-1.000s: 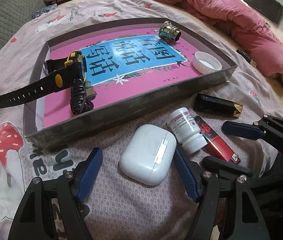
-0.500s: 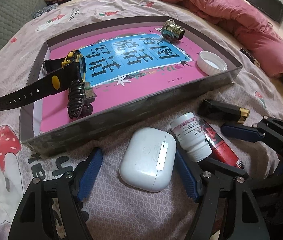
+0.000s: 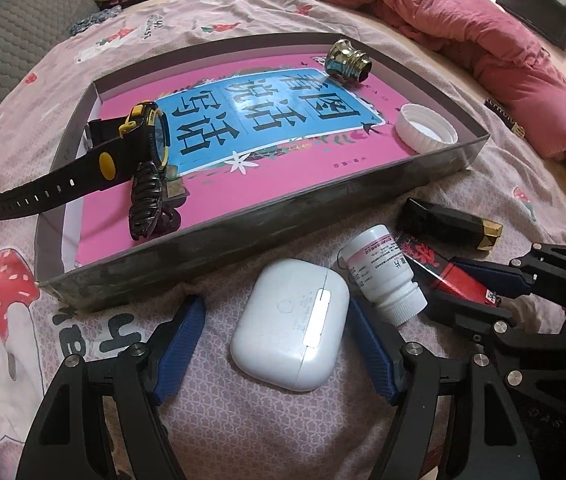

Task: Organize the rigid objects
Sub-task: 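Close the right gripper on the red lighter while the left gripper grasps the earbud case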

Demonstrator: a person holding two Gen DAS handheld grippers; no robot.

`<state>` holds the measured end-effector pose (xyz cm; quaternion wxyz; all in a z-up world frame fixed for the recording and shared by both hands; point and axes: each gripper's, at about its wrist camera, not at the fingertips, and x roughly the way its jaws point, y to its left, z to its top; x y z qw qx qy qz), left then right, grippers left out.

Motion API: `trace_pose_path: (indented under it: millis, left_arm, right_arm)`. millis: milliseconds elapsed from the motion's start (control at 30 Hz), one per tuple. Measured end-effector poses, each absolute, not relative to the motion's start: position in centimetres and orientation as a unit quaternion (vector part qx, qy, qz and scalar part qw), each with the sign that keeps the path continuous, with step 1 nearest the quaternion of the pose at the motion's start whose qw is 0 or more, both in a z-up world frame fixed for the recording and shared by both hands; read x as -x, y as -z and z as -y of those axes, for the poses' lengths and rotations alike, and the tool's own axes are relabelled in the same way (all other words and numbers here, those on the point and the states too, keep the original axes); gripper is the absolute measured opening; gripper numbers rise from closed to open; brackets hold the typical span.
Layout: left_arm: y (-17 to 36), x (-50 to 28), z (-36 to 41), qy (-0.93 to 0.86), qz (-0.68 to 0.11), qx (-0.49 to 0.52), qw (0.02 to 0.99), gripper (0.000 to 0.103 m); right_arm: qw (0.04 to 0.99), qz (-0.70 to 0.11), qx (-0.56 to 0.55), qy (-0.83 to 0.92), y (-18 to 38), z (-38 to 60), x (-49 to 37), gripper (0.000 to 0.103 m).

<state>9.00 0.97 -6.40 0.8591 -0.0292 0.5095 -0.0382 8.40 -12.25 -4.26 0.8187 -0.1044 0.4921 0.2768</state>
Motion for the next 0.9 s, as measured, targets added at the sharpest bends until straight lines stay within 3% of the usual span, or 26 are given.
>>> trace_pose_path:
  millis: [133, 233, 900]
  left_arm:
    - [6.2, -8.9, -0.8, 0.046, -0.506, 0.036, 0.86, 0.059]
    - [6.1, -8.8, -0.5, 0.049, -0.507, 0.034, 0.86, 0.054]
    - [4.9, -7.5, -0.9, 0.062, -0.505, 0.066, 0.859, 0.053]
  right_arm:
    - [0.819, -0.493, 0.096, -0.278, 4.1, 12.5, -8.5, 0.026]
    - [0.819, -0.492, 0.095, -0.28, 4.1, 12.5, -8.5, 0.026]
    - [0.805, -0.502, 0.097, -0.301, 5.1, 12.1, -9.1, 0.024]
